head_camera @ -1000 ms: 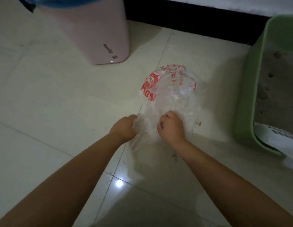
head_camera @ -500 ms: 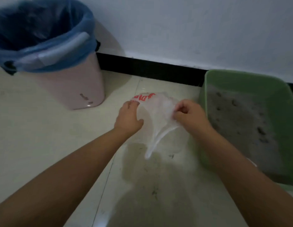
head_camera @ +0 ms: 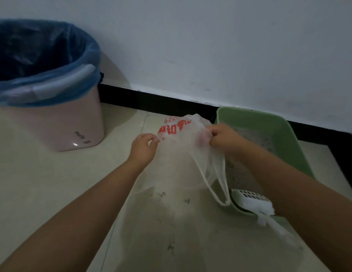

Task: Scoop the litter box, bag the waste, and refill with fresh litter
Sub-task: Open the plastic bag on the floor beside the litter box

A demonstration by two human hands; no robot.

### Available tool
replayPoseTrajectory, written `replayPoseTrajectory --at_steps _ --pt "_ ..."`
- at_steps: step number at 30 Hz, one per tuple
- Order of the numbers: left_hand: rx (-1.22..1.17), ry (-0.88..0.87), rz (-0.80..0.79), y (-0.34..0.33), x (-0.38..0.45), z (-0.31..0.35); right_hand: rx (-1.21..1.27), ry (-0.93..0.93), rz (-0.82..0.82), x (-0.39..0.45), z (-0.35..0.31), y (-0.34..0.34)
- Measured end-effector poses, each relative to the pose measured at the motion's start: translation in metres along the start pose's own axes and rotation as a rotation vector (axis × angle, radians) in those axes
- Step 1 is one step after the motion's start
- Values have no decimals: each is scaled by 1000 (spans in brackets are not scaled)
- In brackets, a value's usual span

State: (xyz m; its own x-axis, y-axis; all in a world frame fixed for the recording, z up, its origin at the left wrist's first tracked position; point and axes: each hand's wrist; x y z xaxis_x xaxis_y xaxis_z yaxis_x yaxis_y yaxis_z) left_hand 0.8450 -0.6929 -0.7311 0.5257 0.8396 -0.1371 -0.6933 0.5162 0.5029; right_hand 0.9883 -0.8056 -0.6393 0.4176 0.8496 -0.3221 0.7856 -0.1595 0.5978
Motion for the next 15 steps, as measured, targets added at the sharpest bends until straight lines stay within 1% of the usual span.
replayPoseTrajectory --at_steps 2,4,5,6,8,9,10,12,13,15 --pt "-185 97 26 6 -1 1 -85 -1 24 12 -8 2" --pt "-350 155 109 15 0 -3 -314 -53 40 27 -7 0" --pt "-367 155 128 20 0 -4 -442 -74 110 34 -4 -3" --pt "-347 139 121 25 0 -3 -477 -90 209 36 -2 -8" --pt "-320 105 83 34 -2 0 -346 -48 368 34 -3 -27" --pt "-329 95 49 36 -4 2 -293 2 384 32 -5 -37" --pt "-335 87 19 38 -5 5 -307 41 326 31 -7 -46" --pt "-341 73 -55 41 -9 11 -474 115 132 28 -8 -63" --pt "-356 67 -107 43 -11 13 -539 140 68 28 -7 -70" --pt "-399 56 -226 46 -16 19 -556 134 15 29 -7 -80"
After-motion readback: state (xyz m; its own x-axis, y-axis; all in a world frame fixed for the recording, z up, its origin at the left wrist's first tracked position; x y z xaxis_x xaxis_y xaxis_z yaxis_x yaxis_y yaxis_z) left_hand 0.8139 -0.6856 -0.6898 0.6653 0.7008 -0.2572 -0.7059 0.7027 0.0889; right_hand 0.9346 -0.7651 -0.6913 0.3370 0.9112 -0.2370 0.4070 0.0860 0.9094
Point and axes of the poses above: each hand's wrist, its own x-axis towards the middle knuckle, its own y-axis out of the back of the hand, z = x × y, and after that the axes turned 2 degrees about -x, right-handed
